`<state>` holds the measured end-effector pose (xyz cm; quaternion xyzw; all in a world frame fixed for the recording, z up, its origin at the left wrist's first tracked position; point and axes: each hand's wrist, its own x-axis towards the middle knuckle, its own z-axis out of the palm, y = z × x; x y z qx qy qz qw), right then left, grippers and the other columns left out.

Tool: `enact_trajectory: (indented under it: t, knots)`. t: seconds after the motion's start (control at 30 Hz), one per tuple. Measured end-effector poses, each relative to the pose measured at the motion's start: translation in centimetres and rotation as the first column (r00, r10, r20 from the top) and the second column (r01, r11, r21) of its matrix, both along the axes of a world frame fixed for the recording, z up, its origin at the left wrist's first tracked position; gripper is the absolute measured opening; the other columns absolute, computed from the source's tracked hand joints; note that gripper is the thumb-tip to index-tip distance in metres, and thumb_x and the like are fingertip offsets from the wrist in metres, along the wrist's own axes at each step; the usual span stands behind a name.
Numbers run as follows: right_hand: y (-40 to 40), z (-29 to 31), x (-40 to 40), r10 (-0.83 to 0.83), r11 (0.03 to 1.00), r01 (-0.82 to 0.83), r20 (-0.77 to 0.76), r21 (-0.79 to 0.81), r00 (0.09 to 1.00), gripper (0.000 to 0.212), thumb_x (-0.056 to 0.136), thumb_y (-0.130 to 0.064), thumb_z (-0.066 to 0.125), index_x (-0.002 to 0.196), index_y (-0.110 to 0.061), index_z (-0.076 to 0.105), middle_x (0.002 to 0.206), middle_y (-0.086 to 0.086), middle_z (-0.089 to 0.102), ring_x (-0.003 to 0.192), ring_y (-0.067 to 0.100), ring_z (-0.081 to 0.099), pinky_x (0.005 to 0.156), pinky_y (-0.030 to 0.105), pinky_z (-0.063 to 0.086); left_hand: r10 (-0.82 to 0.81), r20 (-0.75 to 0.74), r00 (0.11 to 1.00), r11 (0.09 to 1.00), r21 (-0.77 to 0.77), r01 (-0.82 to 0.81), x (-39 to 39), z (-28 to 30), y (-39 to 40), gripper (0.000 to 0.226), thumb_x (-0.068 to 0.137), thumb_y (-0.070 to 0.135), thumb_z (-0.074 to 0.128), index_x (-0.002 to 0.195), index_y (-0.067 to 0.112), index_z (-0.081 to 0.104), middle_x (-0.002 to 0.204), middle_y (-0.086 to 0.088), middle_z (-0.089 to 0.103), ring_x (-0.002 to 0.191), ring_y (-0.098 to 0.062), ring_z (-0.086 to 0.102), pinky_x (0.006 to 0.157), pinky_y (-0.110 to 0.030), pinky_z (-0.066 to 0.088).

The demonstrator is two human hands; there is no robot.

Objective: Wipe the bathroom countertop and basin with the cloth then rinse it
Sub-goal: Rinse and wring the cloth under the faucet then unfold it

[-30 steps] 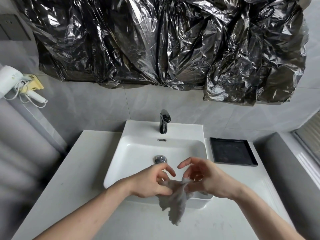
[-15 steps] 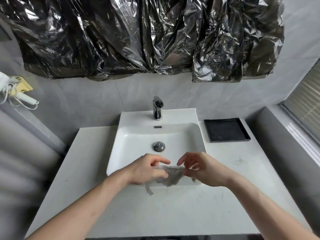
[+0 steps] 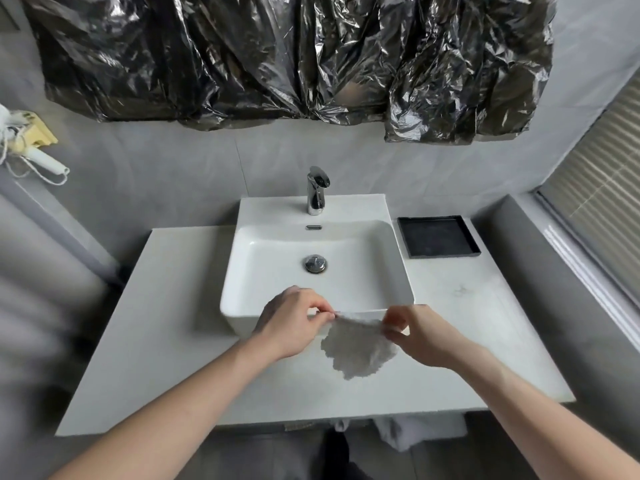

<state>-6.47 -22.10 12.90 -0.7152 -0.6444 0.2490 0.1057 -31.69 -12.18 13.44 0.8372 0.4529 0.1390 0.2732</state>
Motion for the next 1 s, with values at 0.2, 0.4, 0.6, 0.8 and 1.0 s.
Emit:
enact_trajectory:
  t: [0.2,0.4,0.6,0.8,1.0]
  knots:
    - [-1.8,-1.8,-0.3,-0.077,0.973,0.069,0.029,0.221,0.997,0.020,0.089,-0.010,0.059,0.092,-0.027,0.068,0.091,-0.011,0.063,0.079,0.011,0.061,0.070,0.029,0.051,-0.034,0.081,0.996,0.983,0.184,0.019,-0.6,-2.7,-1.7,0.006,0.096,0.032,0.060,0.092,0.027,0.058,0.095,0.014,0.061,0.095,-0.012,0.054,0.079,-0.033,0.048]
    - [-4.4,-6.0,0.6,-0.081,0.996,0.078,0.085,0.039,0.993,0.017,0.086,-0.014,0.063,0.082,-0.031,0.066,0.086,-0.010,0.064,0.074,0.012,0.060,0.068,0.028,0.047,-0.109,-0.056,0.992,0.987,0.109,0.115,-2.6,-6.4,-3.7,0.012,0.094,0.039,0.064,0.092,0.028,0.060,0.094,0.013,0.060,0.091,-0.010,0.056,0.075,-0.031,0.048]
    - [-6.8,-10.7,0.8,-0.015,0.985,0.029,0.083,-0.171,0.996,0.022,0.088,-0.044,0.050,0.087,-0.028,0.065,0.089,-0.006,0.062,0.078,0.015,0.057,0.073,0.024,0.045,-0.170,-0.222,0.960,0.978,-0.161,0.136,-4.0,-11.2,-5.6,0.018,0.092,0.044,0.064,0.087,0.029,0.057,0.091,0.013,0.059,0.087,-0.013,0.056,0.078,-0.031,0.048]
    - [-8.2,-15.2,0.6,-0.003,0.973,0.026,0.098,-0.229,0.995,0.018,0.102,-0.022,0.053,0.113,-0.023,0.067,0.098,-0.009,0.053,0.082,0.011,0.054,0.075,0.023,0.043,-0.137,-0.324,0.936,0.925,-0.380,0.004,-3.8,-14.2,-7.1,0.025,0.093,0.044,0.061,0.075,0.035,0.047,0.091,0.008,0.063,0.083,-0.018,0.060,0.076,-0.036,0.050]
    - [-4.4,-16.3,-0.3,-0.112,0.968,0.132,0.104,-0.212,0.988,0.018,0.097,-0.015,0.057,0.104,-0.025,0.070,0.102,-0.005,0.074,0.092,0.020,0.067,0.079,0.032,0.053,0.094,-0.316,0.944,0.866,-0.442,-0.234,-3.9,-16.3,-6.5,0.018,0.098,0.034,0.054,0.085,0.023,0.055,0.073,0.023,0.056,0.060,-0.007,0.052,0.059,-0.027,0.043]
